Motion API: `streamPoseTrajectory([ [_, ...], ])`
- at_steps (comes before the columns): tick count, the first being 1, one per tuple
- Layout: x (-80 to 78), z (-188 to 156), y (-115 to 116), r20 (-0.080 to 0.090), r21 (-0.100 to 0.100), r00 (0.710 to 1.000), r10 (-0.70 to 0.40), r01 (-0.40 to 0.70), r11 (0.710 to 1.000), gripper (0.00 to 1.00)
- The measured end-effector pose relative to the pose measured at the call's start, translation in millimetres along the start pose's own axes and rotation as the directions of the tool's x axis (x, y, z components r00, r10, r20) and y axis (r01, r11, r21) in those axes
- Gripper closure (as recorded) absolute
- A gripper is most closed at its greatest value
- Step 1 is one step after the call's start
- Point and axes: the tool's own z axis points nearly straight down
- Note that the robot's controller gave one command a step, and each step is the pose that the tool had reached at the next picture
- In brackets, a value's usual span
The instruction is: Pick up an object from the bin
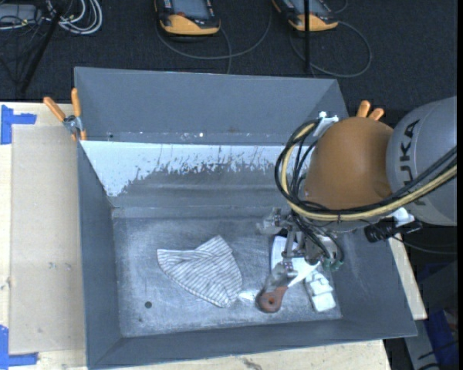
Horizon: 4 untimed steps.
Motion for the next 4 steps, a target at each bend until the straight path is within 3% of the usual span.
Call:
streamPoseTrajectory([
  [1, 0.4, 23, -9, 0.009, 0.000, 0.993, -0.114, 0.114, 0.993, 0.00],
  [2, 7.9, 49, -35, -0.007, -0.003, 0.963, -0.269, 0.269, 0.963, 0.00],
  [3, 3.4, 45, -40, 0.002, 0.001, 0.945, -0.327, 0.327, 0.945, 0.00],
  [4, 12.5, 84, -34, 0.001, 0.001, 0.827, -0.563, 0.563, 0.827, 0.00],
])
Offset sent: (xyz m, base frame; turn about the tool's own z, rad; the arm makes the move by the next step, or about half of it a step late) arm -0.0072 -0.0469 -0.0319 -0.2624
